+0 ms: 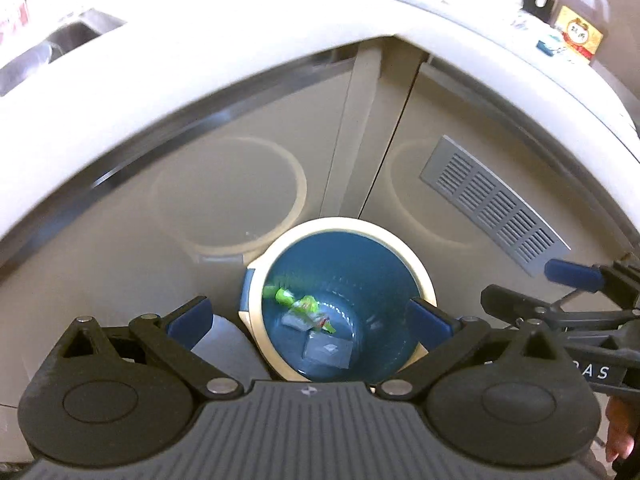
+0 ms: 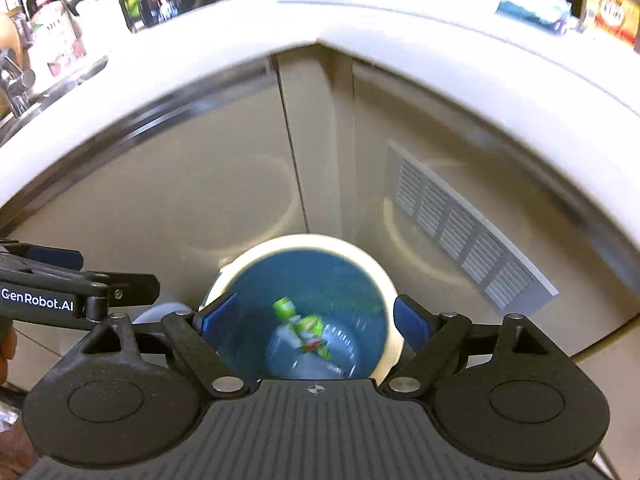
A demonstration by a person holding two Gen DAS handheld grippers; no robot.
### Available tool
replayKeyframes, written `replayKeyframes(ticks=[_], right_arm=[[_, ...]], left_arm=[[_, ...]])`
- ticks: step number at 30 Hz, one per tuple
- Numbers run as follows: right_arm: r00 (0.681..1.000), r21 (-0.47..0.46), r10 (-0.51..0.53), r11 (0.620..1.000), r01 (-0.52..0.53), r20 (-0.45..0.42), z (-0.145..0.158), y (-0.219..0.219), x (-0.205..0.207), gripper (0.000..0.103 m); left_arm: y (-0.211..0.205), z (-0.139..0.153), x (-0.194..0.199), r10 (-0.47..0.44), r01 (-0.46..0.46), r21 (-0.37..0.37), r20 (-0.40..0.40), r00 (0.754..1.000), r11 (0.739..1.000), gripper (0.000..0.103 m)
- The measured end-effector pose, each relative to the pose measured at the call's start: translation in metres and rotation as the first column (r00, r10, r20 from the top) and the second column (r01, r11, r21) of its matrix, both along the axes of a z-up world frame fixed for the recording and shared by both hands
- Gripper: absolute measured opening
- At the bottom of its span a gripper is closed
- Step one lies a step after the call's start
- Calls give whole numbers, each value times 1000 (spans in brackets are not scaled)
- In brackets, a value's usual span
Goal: Collect trash
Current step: 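Open the right tool to drop the green wrapper into the bin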
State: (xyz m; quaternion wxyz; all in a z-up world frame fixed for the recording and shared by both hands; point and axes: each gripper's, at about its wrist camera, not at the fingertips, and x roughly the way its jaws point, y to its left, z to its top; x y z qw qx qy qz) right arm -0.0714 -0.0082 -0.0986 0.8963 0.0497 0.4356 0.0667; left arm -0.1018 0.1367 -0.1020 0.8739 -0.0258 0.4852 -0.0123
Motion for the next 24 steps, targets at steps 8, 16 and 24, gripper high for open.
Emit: replayKeyframes(ticks=[8, 16, 24], right_arm=[[996, -64, 32, 998, -27, 83, 22, -1, -27, 89], [993, -82, 44, 996, -35, 107, 22, 1, -34, 89], [994, -86, 45, 996, -36, 101, 20, 3, -33, 89]], left_arm=[[-6, 25, -21, -29, 26, 52, 68, 997, 998, 103], [-13, 35, -30, -67, 55, 102, 120, 991, 993, 103], [-15, 31, -27, -71, 59, 105, 112, 991, 993, 103]])
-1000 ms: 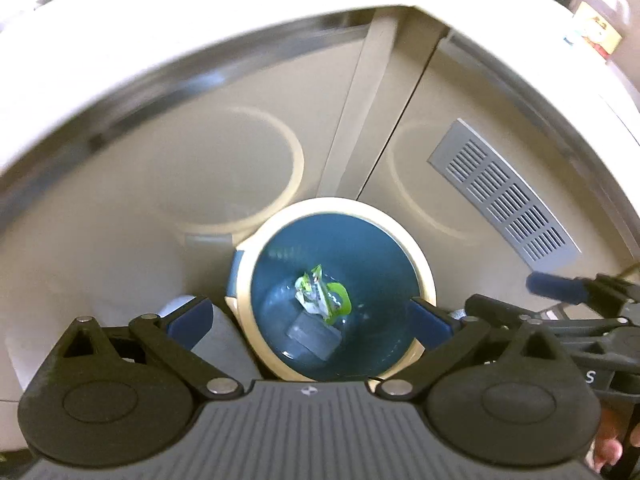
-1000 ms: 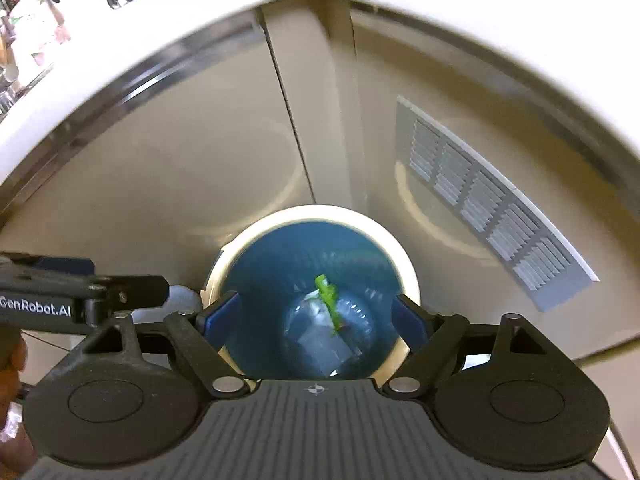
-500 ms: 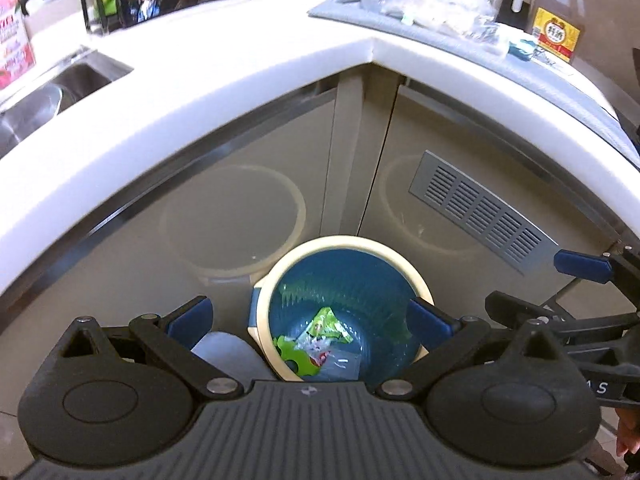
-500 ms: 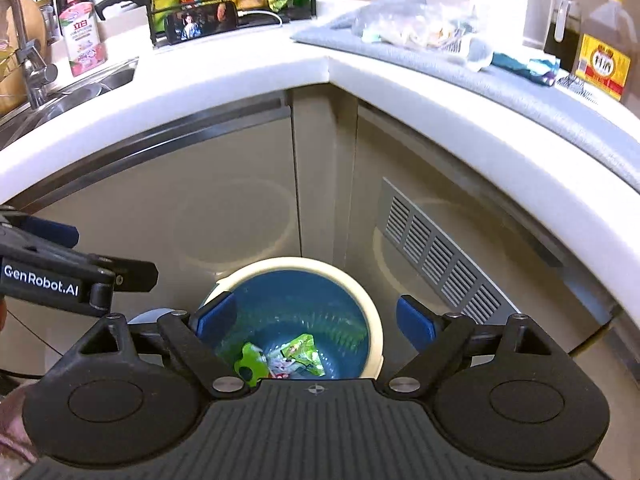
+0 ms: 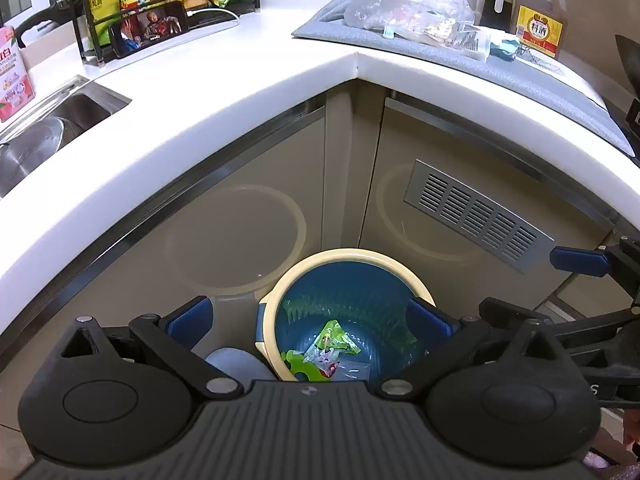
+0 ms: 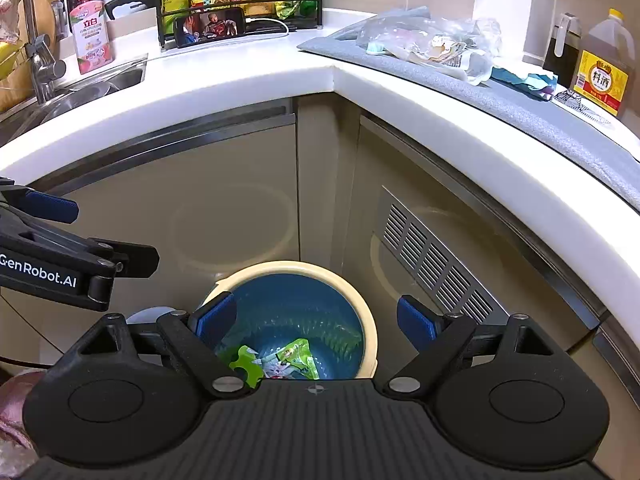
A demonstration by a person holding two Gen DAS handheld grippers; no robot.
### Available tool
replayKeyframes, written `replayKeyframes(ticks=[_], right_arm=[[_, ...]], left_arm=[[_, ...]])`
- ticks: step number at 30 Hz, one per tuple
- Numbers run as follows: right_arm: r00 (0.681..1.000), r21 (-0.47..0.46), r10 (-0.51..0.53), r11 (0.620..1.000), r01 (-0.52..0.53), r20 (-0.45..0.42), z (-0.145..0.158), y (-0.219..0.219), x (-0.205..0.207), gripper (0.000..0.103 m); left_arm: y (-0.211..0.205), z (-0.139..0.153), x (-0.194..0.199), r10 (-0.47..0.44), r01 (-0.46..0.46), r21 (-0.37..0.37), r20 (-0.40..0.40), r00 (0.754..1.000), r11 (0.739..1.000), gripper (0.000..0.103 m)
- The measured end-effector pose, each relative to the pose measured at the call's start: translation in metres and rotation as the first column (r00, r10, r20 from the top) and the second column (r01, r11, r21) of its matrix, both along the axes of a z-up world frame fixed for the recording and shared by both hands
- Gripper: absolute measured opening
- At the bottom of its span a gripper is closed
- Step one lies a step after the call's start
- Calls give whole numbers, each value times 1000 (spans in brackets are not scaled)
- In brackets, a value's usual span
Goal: Collect trash
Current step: 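Open the right tool to drop the green wrapper into the bin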
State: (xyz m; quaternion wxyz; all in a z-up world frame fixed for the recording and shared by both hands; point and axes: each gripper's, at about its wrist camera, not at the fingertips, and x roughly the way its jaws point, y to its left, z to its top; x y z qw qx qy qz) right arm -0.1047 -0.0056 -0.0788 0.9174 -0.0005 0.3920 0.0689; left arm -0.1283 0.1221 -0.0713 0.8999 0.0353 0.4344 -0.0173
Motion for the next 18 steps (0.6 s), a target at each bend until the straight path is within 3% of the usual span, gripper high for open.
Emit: replayKeyframes(ticks=[18], right_arm=[[1000, 2, -3, 1000, 3, -16, -5, -1, 2, 89]], left_arm=[[1, -4, 1, 3, -3, 0, -9, 1000, 1000, 103]])
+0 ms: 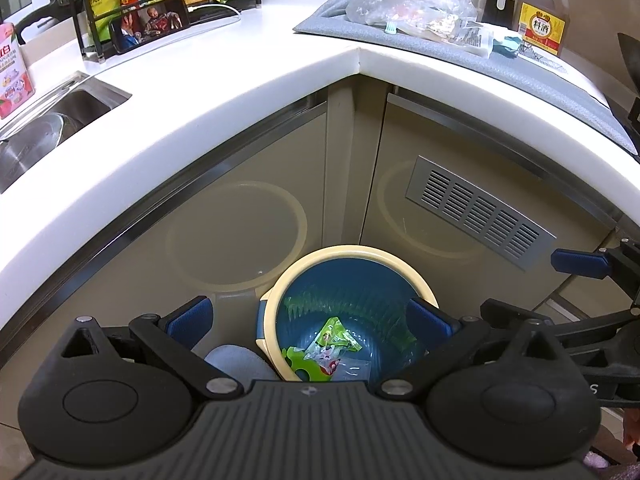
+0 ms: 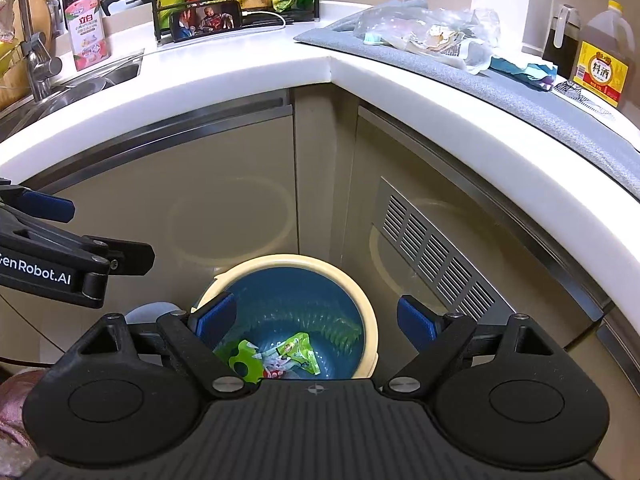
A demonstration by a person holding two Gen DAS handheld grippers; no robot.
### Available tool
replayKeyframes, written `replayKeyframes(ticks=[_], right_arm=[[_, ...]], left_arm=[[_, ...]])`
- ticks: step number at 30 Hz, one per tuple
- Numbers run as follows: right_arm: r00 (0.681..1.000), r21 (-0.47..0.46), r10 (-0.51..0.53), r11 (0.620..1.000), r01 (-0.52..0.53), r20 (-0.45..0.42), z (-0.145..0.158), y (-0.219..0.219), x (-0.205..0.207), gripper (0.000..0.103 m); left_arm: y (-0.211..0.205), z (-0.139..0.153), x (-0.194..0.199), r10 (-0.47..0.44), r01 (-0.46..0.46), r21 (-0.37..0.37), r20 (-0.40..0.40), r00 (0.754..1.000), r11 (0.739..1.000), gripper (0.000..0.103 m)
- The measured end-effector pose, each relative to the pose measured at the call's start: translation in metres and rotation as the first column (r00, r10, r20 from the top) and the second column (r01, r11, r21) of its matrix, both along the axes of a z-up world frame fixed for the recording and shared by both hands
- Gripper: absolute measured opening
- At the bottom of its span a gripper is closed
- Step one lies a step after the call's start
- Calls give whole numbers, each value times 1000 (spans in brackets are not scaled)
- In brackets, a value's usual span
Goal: Collect trash
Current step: 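Open the right tool to drop the green wrapper into the bin, then grasp the clear plastic bag with the left tool while the right tool grasps the white packet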
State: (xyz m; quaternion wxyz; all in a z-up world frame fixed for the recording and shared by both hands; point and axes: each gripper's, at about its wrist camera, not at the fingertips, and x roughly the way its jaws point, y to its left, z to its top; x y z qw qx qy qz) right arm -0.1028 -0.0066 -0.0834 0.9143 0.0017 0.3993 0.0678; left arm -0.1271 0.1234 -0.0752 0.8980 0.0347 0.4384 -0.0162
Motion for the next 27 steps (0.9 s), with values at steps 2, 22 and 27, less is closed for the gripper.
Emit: replayKeyframes(ticks=[2, 22, 27], right_arm=[[1000, 0, 0, 1000, 0, -3, -1, 0, 0, 89], [1000, 18, -10, 1000, 11, -9, -4, -4, 3, 89], [1000, 31, -20, 999, 20, -4, -5, -9, 4, 89]], left_arm=[[0, 0, 0, 0, 0, 0, -1, 1000, 1000, 103], [4, 7, -1, -6, 5, 29, 46, 999, 1000, 103], [4, 9, 6, -6, 5, 27, 32, 999, 1000, 103]])
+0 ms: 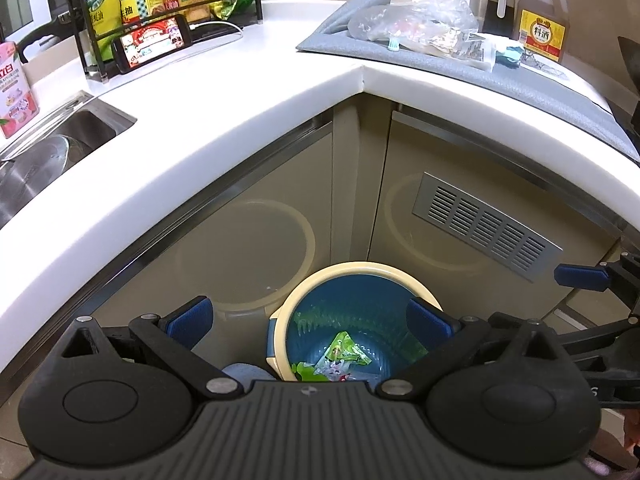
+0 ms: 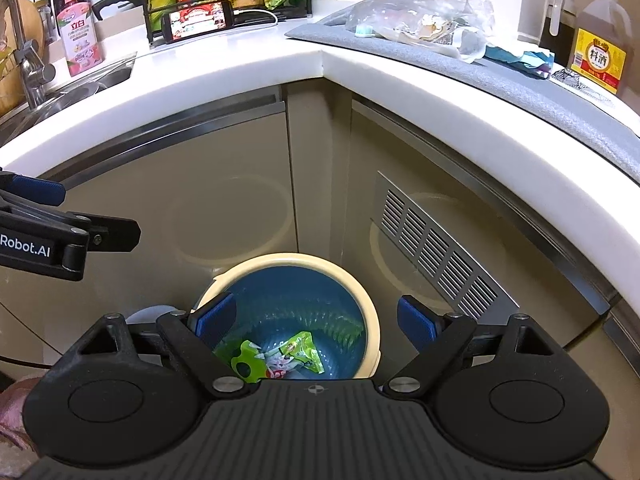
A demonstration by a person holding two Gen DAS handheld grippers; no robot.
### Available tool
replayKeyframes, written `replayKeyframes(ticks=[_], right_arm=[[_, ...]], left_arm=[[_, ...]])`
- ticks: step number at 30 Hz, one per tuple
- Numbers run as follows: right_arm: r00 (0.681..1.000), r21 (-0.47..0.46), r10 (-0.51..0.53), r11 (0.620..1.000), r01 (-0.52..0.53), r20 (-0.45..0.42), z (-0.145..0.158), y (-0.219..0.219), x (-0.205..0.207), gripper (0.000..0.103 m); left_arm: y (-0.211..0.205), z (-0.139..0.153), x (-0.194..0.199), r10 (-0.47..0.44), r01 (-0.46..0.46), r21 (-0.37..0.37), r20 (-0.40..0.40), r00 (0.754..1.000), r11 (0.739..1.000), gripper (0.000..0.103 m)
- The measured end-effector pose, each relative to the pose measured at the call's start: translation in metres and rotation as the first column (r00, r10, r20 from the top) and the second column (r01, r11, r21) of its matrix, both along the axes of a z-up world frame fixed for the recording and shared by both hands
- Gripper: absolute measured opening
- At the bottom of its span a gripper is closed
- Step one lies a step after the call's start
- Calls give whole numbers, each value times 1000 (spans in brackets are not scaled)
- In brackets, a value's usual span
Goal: Collect trash
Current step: 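Grasp the clear plastic bag with the left tool while the right tool grasps the white packet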
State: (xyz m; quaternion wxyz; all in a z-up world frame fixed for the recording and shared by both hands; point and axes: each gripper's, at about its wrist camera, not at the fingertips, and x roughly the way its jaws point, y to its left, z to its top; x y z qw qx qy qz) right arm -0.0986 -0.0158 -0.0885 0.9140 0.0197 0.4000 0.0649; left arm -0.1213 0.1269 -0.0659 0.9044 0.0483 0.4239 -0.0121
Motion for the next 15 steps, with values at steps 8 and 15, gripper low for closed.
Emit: replayKeyframes(ticks=[8, 15], right_arm=[[998, 70, -24, 997, 21, 52, 11, -18, 6, 89], [977, 113, -50, 993, 27, 206, 52, -48, 32, 96]], left_arm=[[2, 10, 18, 9, -9, -9, -10, 1000, 1000, 103], [5, 34, 46, 35, -34, -19, 30, 999, 999, 103]])
